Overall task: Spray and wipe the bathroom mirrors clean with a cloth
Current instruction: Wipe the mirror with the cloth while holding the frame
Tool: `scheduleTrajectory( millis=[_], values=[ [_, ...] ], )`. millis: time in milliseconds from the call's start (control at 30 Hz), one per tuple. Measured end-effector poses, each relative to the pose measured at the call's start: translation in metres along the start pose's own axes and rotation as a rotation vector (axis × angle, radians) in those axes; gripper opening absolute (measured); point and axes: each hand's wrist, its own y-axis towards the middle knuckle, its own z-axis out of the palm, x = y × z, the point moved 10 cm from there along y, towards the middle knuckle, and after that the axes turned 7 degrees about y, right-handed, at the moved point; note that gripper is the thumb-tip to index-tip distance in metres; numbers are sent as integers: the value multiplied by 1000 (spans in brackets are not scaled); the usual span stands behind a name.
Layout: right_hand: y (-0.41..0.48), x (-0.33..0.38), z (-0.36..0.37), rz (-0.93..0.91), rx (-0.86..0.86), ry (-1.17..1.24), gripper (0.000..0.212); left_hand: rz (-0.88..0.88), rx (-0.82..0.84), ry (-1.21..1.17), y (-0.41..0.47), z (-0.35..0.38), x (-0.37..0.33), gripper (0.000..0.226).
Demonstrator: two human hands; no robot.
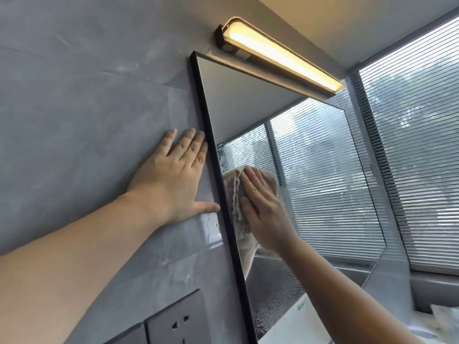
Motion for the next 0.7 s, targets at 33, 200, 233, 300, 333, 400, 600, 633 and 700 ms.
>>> scheduleTrajectory(
  millis=[33, 200, 233, 300, 333, 400, 600, 633, 700],
  values=[
    [0, -1, 4, 12, 37, -22, 52, 8, 7, 0, -1, -1, 0, 127],
    [-7, 3, 18, -18, 153, -147, 55, 23, -5, 31, -2, 1, 1, 124],
    [-9, 6, 19, -47, 174, -170, 56, 30, 3, 42, -3, 1, -1, 123],
    [-16, 8, 22, -77, 222, -202, 57, 40, 1, 59, -4, 0, -4, 120],
    [-18, 8, 24, -76, 242, -214, 58, 40, -4, 61, -5, -1, -5, 120],
    [-19, 7, 26, -63, 275, -244, 59, 41, -7, 54, -5, -2, -4, 120],
    [37, 4, 26, 28, 312, -250, 58, 45, -29, 13, -2, -8, 10, 111],
    [55, 3, 25, 44, 293, -243, 58, 34, -52, 4, 0, -9, 13, 110],
    [94, 5, 24, 67, 265, -222, 59, 8, -87, -9, 5, -13, 16, 110]
  ],
)
